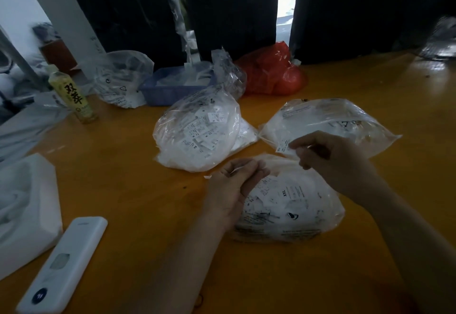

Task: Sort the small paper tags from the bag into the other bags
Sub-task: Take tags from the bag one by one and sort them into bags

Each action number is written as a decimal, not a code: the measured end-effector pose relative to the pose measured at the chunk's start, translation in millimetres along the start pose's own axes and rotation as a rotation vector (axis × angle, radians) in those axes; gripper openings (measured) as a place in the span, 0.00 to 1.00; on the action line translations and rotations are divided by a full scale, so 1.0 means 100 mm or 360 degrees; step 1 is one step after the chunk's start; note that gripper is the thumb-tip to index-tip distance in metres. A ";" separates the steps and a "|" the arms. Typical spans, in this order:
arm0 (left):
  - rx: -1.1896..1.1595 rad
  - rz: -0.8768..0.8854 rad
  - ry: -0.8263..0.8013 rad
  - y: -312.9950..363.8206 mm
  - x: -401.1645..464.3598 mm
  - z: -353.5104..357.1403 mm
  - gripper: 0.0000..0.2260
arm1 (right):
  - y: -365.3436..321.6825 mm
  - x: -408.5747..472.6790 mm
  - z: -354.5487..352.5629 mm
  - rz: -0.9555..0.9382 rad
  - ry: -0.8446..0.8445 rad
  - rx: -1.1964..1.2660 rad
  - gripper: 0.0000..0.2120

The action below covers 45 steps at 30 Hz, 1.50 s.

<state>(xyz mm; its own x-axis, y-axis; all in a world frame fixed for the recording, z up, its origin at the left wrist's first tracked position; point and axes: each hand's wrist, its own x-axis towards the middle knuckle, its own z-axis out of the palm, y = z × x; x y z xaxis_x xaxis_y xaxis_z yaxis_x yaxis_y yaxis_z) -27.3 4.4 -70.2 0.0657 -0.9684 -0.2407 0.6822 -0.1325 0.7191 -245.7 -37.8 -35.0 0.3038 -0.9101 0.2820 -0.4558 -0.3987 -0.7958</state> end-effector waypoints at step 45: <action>0.0464 0.0121 0.0035 -0.07 -0.01 -0.01 0.15 | -0.12 -0.12 0.49 0.0074 0.0031 0.0067 0.09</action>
<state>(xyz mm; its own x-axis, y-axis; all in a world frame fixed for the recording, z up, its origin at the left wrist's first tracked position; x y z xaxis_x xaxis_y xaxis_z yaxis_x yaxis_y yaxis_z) -31.5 6.8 -75.6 0.1264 -0.9734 -0.1908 0.4371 -0.1180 0.8916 -203.3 -16.8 -55.2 0.2665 -0.9296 0.2545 -0.4334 -0.3514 -0.8299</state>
